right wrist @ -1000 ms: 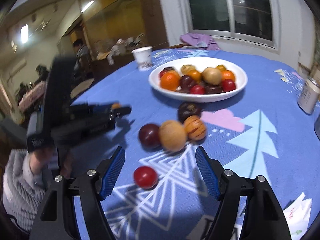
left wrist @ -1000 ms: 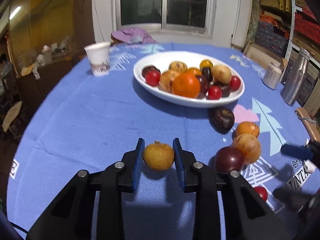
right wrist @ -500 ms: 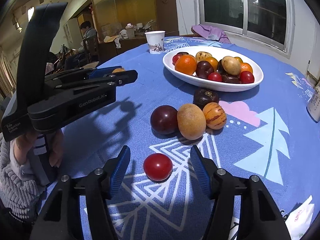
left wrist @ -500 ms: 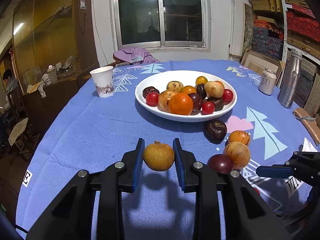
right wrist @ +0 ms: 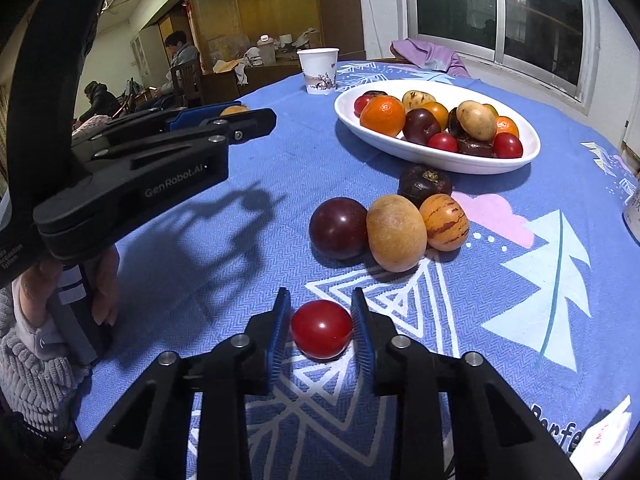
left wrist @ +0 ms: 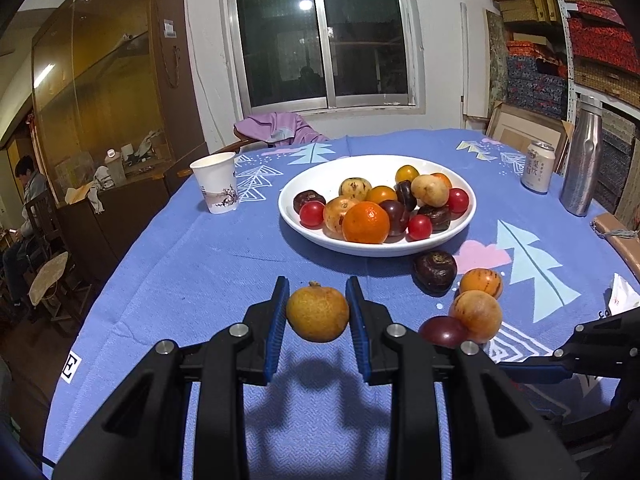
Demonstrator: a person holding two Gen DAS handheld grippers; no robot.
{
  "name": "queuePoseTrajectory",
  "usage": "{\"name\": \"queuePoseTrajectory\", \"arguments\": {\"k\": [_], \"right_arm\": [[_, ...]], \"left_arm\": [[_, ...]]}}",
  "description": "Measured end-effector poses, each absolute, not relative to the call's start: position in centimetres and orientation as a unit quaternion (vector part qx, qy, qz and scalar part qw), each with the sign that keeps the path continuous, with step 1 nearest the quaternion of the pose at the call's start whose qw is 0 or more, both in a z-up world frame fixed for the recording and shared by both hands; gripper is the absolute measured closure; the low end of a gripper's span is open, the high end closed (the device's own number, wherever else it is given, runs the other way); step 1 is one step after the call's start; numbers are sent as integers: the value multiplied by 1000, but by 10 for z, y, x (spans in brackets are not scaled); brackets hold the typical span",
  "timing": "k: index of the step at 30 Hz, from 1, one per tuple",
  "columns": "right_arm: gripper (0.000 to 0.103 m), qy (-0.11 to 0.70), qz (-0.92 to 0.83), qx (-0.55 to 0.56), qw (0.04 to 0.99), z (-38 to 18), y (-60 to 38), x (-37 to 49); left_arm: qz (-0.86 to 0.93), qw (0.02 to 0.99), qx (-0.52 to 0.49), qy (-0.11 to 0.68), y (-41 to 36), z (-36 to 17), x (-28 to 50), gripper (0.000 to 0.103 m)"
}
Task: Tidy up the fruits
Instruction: 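Grasp a small brown pear with the left tool while the right grasps a red tomato, then place the pear on the plate with the left tool while the right places the tomato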
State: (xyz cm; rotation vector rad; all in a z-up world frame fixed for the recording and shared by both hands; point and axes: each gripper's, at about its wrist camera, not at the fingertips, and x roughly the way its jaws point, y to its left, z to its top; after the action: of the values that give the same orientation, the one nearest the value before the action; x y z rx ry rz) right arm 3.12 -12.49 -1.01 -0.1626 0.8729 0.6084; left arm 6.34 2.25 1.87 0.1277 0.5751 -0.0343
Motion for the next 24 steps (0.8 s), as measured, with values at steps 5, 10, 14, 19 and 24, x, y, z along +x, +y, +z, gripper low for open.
{"name": "queuePoseTrajectory", "arguments": {"k": [5, 10, 14, 19, 24], "right_arm": [[73, 409, 298, -70, 860, -7, -128, 31], [73, 381, 260, -30, 887, 5, -154, 37], [73, 366, 210, 25, 907, 13, -189, 45], [73, 353, 183, 68, 915, 41, -233, 56], [73, 305, 167, 74, 935, 102, -243, 91]], "left_arm": [[-28, 951, 31, 307, 34, 14, 73, 75], [-18, 945, -8, 326, 51, 7, 82, 75], [-14, 940, -14, 341, 53, 4, 87, 75], [-22, 942, 23, 334, 37, 33, 82, 75], [-23, 954, 38, 295, 19, 92, 111, 75]]}}
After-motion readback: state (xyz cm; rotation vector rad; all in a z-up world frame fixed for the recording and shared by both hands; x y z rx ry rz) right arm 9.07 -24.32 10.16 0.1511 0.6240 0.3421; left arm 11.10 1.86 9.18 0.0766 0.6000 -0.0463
